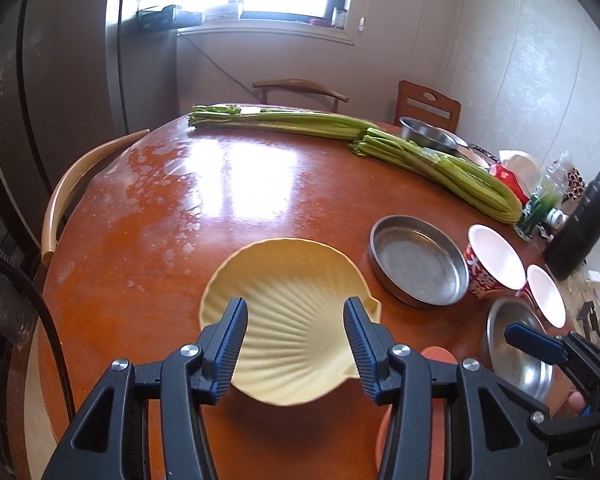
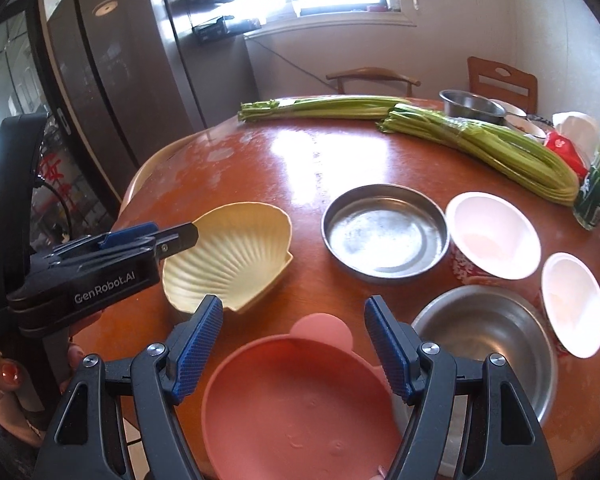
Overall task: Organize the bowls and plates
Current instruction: 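Lower the yellow shell plate onto the table and open the left tool, then grasp the rim of the pink bear-face plate with the left tool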
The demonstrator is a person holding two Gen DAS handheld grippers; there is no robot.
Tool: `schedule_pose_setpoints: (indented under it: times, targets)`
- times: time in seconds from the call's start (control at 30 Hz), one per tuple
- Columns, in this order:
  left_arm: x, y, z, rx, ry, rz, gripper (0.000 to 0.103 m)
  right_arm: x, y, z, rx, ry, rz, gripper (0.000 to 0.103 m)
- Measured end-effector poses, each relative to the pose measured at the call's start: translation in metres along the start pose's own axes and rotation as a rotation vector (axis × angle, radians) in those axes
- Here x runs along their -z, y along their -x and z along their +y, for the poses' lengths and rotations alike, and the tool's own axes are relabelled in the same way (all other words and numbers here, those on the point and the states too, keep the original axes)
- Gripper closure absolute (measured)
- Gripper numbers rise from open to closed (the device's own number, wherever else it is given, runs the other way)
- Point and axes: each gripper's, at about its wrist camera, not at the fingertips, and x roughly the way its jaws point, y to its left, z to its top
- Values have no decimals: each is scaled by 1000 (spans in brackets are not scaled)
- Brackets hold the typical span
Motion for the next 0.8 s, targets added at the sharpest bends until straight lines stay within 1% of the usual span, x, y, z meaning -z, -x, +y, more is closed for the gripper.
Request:
schedule_pose_setpoints:
  times: [0.2,0.4,0.6,0.8]
  targets:
    - [11,9,-24,24,-39,11,53,16,24,-11,8,-16,-10,28]
    - [24,7,-45,40,-81,34,53,32,42,-19,-9,-26,-14,28]
    - [37,-2,-56,43,-108,72,53,54,54,-28,-10,-34,-8,28]
    - [51,-14,-60,56,-111,116,53,81,61,-40,-4,-49,29,28]
